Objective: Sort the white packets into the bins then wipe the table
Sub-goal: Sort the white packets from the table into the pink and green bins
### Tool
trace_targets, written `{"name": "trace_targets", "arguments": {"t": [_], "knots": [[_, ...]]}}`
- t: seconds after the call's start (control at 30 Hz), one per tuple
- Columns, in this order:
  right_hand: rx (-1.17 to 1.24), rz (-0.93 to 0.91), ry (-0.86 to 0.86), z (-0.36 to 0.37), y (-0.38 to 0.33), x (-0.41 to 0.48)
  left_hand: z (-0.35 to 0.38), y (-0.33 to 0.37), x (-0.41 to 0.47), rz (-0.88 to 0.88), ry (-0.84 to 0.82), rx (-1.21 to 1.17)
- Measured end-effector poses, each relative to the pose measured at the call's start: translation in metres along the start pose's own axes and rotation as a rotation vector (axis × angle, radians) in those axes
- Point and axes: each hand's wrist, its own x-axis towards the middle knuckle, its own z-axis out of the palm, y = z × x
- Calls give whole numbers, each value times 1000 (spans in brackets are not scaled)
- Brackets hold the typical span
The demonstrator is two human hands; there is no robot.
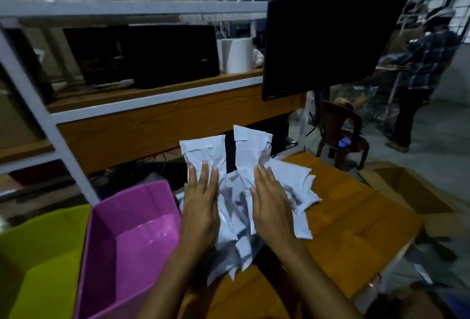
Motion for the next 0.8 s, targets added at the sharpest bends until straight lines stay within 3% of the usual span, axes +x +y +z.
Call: {"name": "trace_targets", "arguments": {"t": [0.57,0.8], "knots": [[387,-230,-319,57,-188,-136,-194,-47,-196,-379,185,349],[459,-295,-425,87,-263,-132,-258,-102,-216,-439,130,431]]}}
